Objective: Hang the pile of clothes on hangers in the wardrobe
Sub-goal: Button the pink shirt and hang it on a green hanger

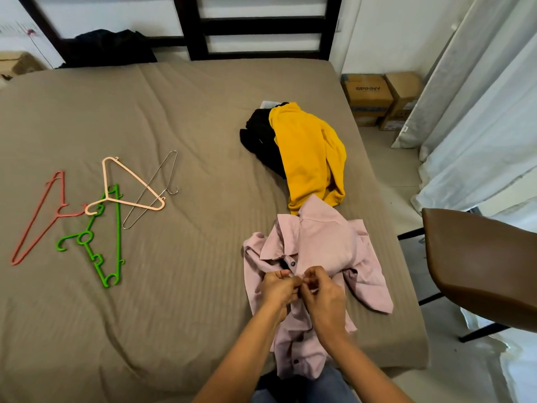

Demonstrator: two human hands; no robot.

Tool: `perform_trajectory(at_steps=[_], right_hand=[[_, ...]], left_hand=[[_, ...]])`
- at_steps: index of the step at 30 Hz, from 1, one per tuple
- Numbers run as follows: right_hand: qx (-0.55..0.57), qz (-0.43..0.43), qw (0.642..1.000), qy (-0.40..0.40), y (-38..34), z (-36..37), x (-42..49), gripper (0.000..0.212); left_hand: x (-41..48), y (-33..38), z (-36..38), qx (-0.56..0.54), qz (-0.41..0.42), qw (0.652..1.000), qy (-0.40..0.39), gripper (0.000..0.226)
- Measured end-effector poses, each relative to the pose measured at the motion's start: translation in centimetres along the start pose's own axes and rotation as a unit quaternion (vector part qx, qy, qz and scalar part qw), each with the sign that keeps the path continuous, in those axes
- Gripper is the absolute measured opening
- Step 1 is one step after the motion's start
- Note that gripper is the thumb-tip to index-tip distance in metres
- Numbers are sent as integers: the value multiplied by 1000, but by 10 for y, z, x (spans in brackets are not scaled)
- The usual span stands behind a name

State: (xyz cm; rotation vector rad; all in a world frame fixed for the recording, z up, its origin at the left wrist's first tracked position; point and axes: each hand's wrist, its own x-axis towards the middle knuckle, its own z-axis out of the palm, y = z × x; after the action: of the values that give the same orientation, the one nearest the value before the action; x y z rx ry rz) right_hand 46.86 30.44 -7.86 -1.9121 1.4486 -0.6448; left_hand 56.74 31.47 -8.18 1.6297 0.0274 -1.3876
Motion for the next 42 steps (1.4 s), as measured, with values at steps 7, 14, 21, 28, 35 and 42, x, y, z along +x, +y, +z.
perform_trajectory(at_steps=[7,14,21,28,35,42], right_hand=[[19,10,1000,-5,4,1,1,3],[141,127,982,8,-2,1,10,12],[80,65,993,55,4,10,2,6],[375,402,826,-123,-5,-7,36,20],[251,366,864,-237,12,-11,51,12],[129,161,957,-203,-3,26,71,4]], left_hand=[[-2,2,-2,13,36,999,22,22],[-2,-5,-5,20,84,996,0,28],[2,-5,-3,-43,30,998,20,35],[7,-11,-14,-7,54,998,-39,26],[22,0,-30,163,194,960,-123,34],[48,-4,-32,139,250,958,-35,28]])
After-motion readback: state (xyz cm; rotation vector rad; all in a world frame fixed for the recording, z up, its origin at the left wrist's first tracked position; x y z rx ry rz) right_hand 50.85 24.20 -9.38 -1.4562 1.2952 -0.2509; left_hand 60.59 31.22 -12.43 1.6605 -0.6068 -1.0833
